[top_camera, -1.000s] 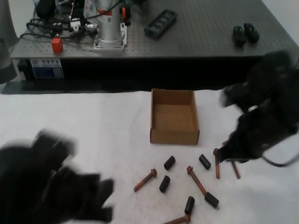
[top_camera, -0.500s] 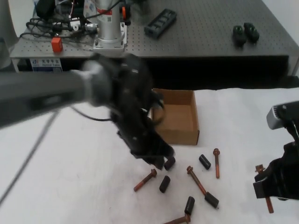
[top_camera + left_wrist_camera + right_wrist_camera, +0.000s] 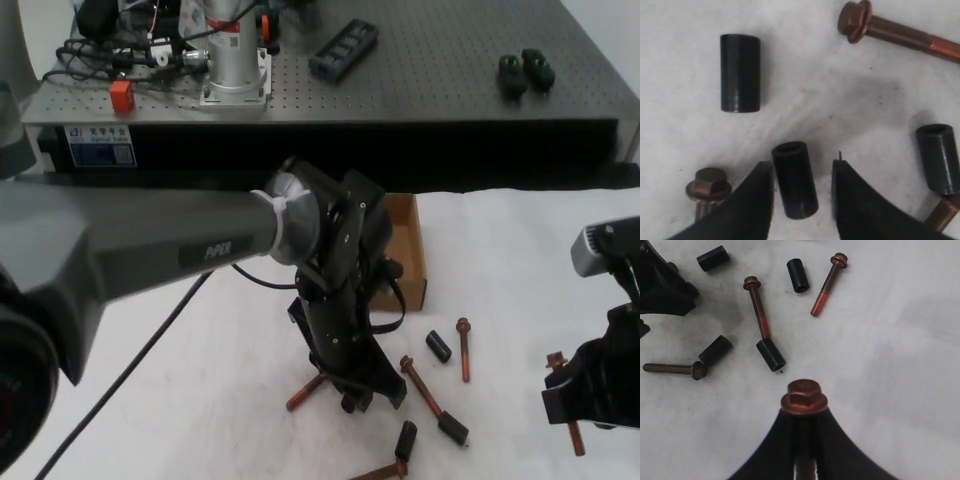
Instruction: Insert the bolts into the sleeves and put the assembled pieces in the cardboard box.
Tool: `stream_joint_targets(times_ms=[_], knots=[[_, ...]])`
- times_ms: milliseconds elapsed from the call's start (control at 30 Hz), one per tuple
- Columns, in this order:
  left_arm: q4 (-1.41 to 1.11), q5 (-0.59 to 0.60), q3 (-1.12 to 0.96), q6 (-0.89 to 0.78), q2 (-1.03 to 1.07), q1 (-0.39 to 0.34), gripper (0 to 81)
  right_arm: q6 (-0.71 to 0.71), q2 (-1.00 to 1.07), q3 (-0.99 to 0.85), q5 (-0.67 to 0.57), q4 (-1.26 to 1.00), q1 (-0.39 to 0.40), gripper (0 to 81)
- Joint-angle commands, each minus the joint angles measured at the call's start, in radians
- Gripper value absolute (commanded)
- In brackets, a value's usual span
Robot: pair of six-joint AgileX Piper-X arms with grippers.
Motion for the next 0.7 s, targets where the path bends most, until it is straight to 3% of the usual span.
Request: stream_joint_targets(times_ms=[0,233,433,667], knots=[[-0.007,-0.018,-0.016,0.013,0.006,-0.002,28.4,0.005,-0.009,-0.001,-0.012,-0.012,-0.004,2.9],[-0.003,-0.016,-0.016,0.013,0.043,-0.002,26.2,0.027,-0.009,-0.001,-0.012,-0.016,-0.004,2.9],[0.038,-0.002,-0.039,0.013,0.044,-0.002,1.0,0.058,-0.009,-0.001,-0.017,-0.033,-0.004,2.9],[0.061,0.023,-0.055,0.013,-0.069,-0.002,0.7,0.214,-0.066,0.022,-0.231,-0.326,0.001,2.9]])
